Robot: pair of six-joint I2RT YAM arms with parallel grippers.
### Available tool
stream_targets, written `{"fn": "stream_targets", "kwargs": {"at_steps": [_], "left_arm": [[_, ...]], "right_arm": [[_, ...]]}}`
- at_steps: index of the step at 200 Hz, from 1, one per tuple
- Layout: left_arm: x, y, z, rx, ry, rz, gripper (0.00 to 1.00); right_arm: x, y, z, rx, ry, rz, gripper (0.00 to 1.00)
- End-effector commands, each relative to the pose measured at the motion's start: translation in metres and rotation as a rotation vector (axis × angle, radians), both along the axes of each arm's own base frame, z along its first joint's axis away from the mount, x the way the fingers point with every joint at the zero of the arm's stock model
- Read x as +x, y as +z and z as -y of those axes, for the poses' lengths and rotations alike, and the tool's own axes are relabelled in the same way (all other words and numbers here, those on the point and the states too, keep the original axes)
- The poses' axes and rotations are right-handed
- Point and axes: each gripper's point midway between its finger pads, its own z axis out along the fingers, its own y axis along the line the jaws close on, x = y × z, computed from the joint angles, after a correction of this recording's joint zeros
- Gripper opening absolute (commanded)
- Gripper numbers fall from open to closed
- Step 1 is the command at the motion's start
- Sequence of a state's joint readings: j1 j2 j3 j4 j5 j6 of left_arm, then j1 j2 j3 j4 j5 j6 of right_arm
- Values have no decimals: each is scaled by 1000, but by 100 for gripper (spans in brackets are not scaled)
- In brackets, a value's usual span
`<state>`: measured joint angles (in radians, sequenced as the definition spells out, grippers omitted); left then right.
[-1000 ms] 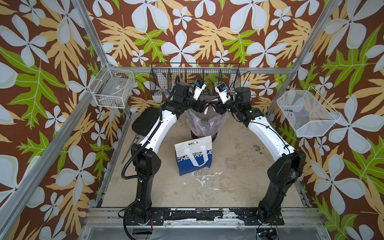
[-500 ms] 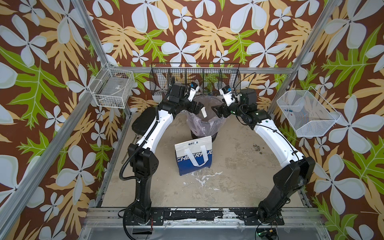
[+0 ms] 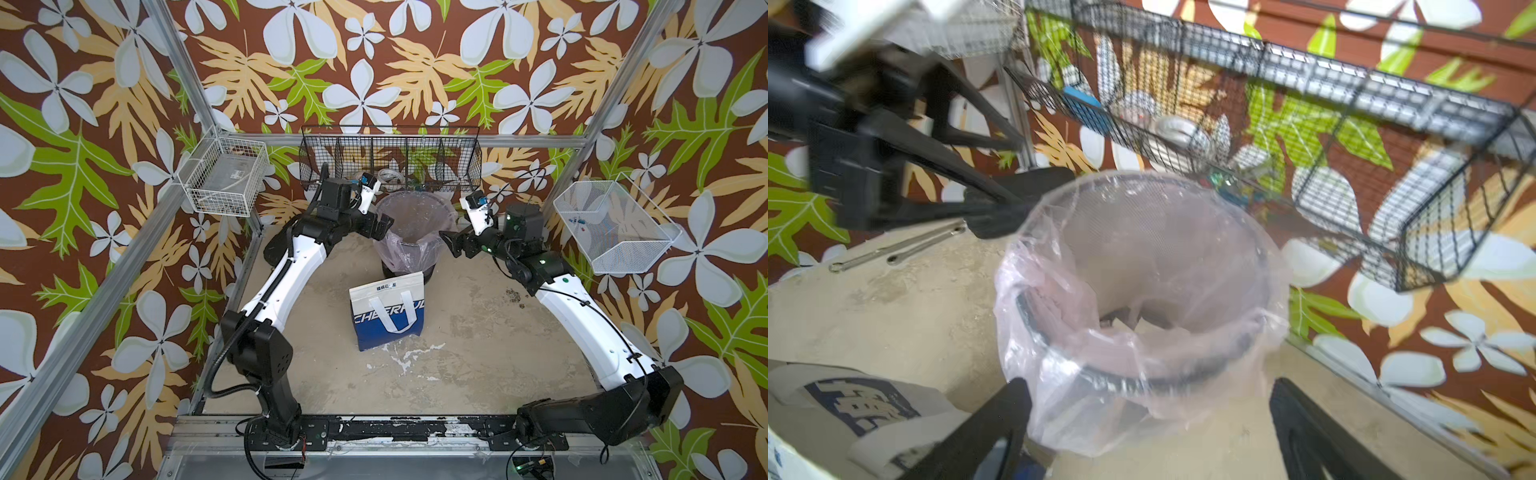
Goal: Shred takeout receipts and throw away
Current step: Reset both arms
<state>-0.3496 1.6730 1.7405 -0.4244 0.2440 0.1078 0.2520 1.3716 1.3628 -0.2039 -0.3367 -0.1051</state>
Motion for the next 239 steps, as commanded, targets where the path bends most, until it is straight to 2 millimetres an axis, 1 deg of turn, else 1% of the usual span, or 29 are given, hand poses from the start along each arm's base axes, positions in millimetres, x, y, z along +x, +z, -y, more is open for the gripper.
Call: {"fn": "stream_targets", "kwargs": {"at_steps": [1, 8, 9, 10, 21, 23, 26, 28, 36, 41, 49, 60, 62, 65, 69, 75, 76, 77, 83, 89, 93, 100, 109, 117, 135, 145, 161, 211, 239], "left_arm": [[-9, 23, -45, -22, 213, 176, 100], [-18, 17, -65, -39, 295, 215, 100], [-19, 21, -68, -48, 310, 229, 100], [-21, 16, -72, -46, 322, 222, 100], [-34, -5, -103, -115, 426, 247, 100], [-36, -3, -109, -137, 444, 257, 100], [-38, -15, -119, -157, 476, 247, 100], [-40, -16, -126, -174, 495, 252, 100], [-47, -40, -151, -205, 585, 239, 100], [-50, -50, -167, -213, 647, 242, 100], [-56, -75, -188, -216, 734, 233, 100], [-63, -107, -203, -210, 800, 218, 100], [-65, -114, -205, -205, 814, 212, 100], [-67, -124, -207, -200, 828, 200, 100], [-71, -136, -211, -195, 848, 188, 100], [-76, -153, -214, -193, 864, 179, 100], [-79, -162, -214, -186, 864, 168, 100], [-79, -159, -215, -193, 868, 179, 100], [-86, -175, -218, -184, 880, 178, 100], [-90, -181, -221, -189, 891, 205, 100], [-91, -187, -223, -185, 901, 167, 100], [-89, -181, -225, -165, 904, 192, 100], [-91, -179, -228, -163, 914, 225, 100], [-90, -183, -229, -150, 916, 207, 100], [-90, -189, -229, -112, 907, 206, 100], [-91, -190, -229, -111, 898, 224, 100], [-88, -194, -228, -84, 893, 213, 100], [-89, -191, -227, -88, 883, 228, 100], [-91, -189, -227, -92, 881, 238, 100]], "right_arm": [[7, -14, 40, 136, -127, -22, 94], [8, -23, 57, 178, -179, -24, 95], [8, -26, 59, 183, -187, -25, 95], [8, -25, 62, 189, -195, -21, 96], [9, -45, 89, 223, -297, -14, 97], [9, -49, 93, 226, -316, -12, 97], [9, -55, 100, 234, -346, -14, 97], [9, -59, 104, 236, -369, -10, 97], [8, -76, 118, 240, -447, 3, 98], [6, -88, 125, 241, -486, 11, 98], [4, -104, 133, 252, -535, 25, 98], [-1, -132, 143, 254, -595, 21, 98], [-1, -134, 144, 256, -601, 29, 99], [-1, -139, 148, 252, -627, 33, 99], [-3, -153, 151, 247, -646, 12, 99], [-3, -163, 160, 244, -698, 10, 99], [-3, -166, 161, 241, -705, 5, 99], [-3, -168, 161, 238, -709, 3, 99], [-4, -178, 167, 226, -745, -9, 100], [-4, -187, 172, 219, -774, -19, 100], [-5, -191, 176, 226, -801, -18, 100], [-8, -195, 182, 249, -840, -10, 100], [-9, -198, 183, 273, -846, 11, 100], [-7, -201, 187, 288, -880, -1, 100], [-2, -203, 195, 195, -915, -11, 100], [-3, -203, 195, 137, -902, 5, 100], [-2, -201, 194, 140, -898, 20, 100], [5, -197, 190, 141, -877, 31, 100], [2, -194, 189, 155, -865, 49, 100]]}}
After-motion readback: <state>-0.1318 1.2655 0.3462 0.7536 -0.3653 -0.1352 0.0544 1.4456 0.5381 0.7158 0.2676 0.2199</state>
